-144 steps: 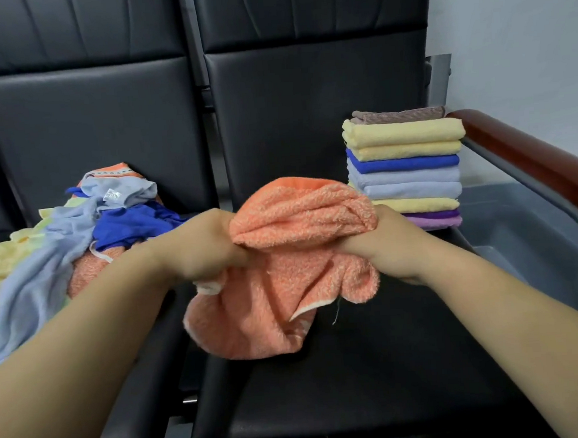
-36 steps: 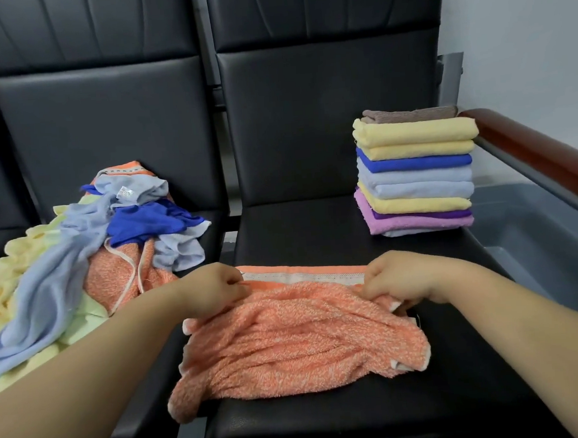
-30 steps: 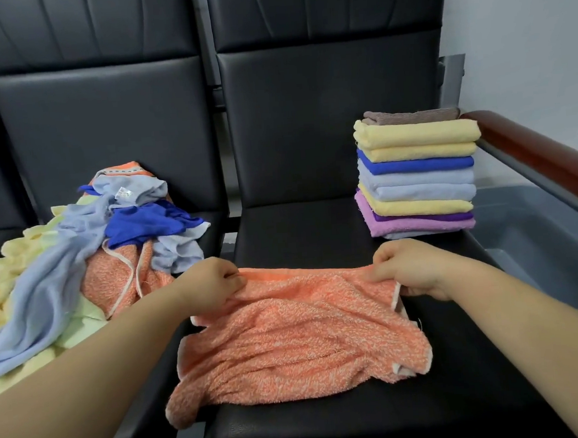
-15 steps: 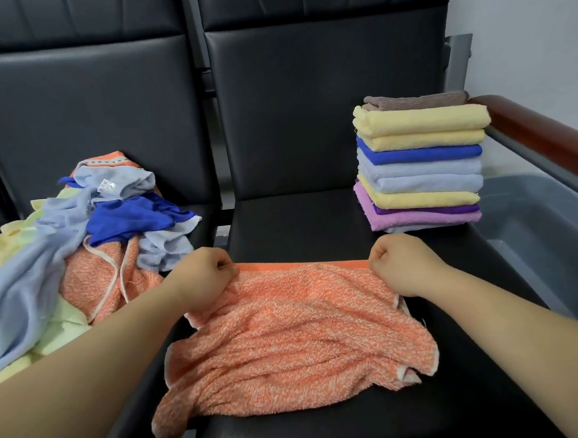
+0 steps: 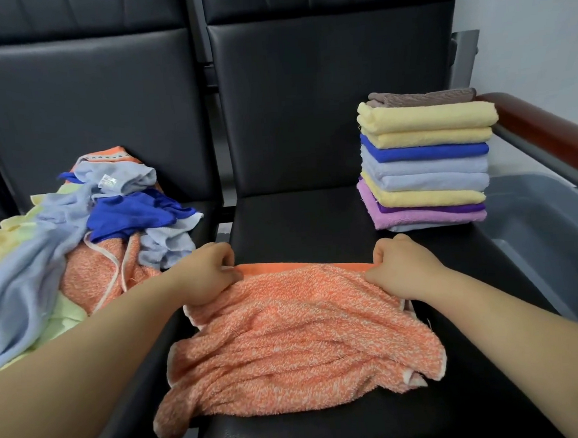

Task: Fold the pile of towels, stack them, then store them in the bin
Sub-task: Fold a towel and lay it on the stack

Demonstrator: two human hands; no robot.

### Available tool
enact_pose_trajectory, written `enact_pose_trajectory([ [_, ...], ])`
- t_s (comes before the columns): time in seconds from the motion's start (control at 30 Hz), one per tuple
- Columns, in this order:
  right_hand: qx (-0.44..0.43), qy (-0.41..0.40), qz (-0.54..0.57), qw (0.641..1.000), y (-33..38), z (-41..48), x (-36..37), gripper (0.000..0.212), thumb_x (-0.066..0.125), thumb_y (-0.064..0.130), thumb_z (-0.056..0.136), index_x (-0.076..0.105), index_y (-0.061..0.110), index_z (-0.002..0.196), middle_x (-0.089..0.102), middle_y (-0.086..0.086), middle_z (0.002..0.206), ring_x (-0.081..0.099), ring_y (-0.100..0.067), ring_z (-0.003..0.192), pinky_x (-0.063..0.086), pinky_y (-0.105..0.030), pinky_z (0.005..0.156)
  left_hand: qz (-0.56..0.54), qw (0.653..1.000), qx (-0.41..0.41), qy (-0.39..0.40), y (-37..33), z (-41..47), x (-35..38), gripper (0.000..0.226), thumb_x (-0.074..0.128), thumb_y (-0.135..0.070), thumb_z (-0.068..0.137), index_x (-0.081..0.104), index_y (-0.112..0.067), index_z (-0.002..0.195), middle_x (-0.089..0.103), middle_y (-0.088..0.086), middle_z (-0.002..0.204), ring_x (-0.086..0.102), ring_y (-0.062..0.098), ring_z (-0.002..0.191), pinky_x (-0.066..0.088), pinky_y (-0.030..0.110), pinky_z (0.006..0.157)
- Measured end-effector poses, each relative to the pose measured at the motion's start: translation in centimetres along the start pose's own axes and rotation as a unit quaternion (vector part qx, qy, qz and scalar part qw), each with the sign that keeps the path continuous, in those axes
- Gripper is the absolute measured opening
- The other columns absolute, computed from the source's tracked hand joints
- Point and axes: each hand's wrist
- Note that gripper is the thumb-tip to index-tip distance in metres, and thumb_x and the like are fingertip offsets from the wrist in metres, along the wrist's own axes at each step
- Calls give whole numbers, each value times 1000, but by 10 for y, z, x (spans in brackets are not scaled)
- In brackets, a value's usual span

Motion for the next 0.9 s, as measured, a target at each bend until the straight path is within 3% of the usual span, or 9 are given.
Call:
enact_pose_trajectory([
  [0.1, -9, -6, -7, 1000, 1, -3, 1, 20, 64, 38, 91, 51, 23, 88, 50, 1, 101, 56, -15, 81, 41, -30, 64, 4, 999, 24, -37, -2, -6, -12, 22, 69, -37, 92, 54, -22, 90, 61, -4, 83, 55, 12, 75, 43, 28, 66],
  [0.27, -6, -6, 1, 1000, 3, -8, 1, 16, 58, 33, 96, 49, 22, 88, 58, 1, 88, 52, -15, 74, 37, -30, 60, 55, 996, 51, -48, 2, -16, -31, 19, 69, -46, 92, 55, -33, 95, 60, -15, 88, 55, 4, 81, 40, 26, 68],
  [0.4, -4, -16, 14, 1000, 2, -9, 3, 14, 59, 35, 95, 54, 22, 91, 62, 1, 91, 58, -16, 81, 41, -31, 63, 59, 996, 20, -62, 9, -18, -33, 15, 68, -46, 92, 60, -34, 95, 64, -13, 92, 58, 8, 86, 40, 24, 68],
  [0.57, 25, -27, 20, 999, -3, -9, 2, 27, 63, 45, 91, 59, 19, 84, 62, 1, 86, 58, -16, 76, 41, -31, 61, 38, 996, -24, -80, 23, -20, -30, 20, 62, -38, 96, 56, -33, 78, 64, -6, 89, 56, 11, 79, 38, 27, 65],
  [0.73, 45, -74, 141, 986, -4, -7, -1, 27, 64, 29, 90, 49, 18, 70, 53, -4, 72, 47, -20, 65, 36, -36, 61, -26, 991, -74, -107, 26, -29, -31, 23, 64, -28, 95, 61, -29, 72, 66, -2, 82, 59, 16, 79, 38, 27, 63],
  [0.9, 49, -89, 242, 965, 14, -9, -14, 19, 67, 19, 90, 54, 17, 76, 49, -8, 73, 43, -23, 67, 35, -36, 61, -144, 968, -119, -165, 25, -39, -41, 15, 70, -24, 92, 68, -13, 82, 68, 4, 78, 63, 22, 74, 45, 31, 64],
])
Point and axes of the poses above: each hand's wrist, its own z-axis towards the middle knuckle, its own x-axis out of the palm, y = z × x
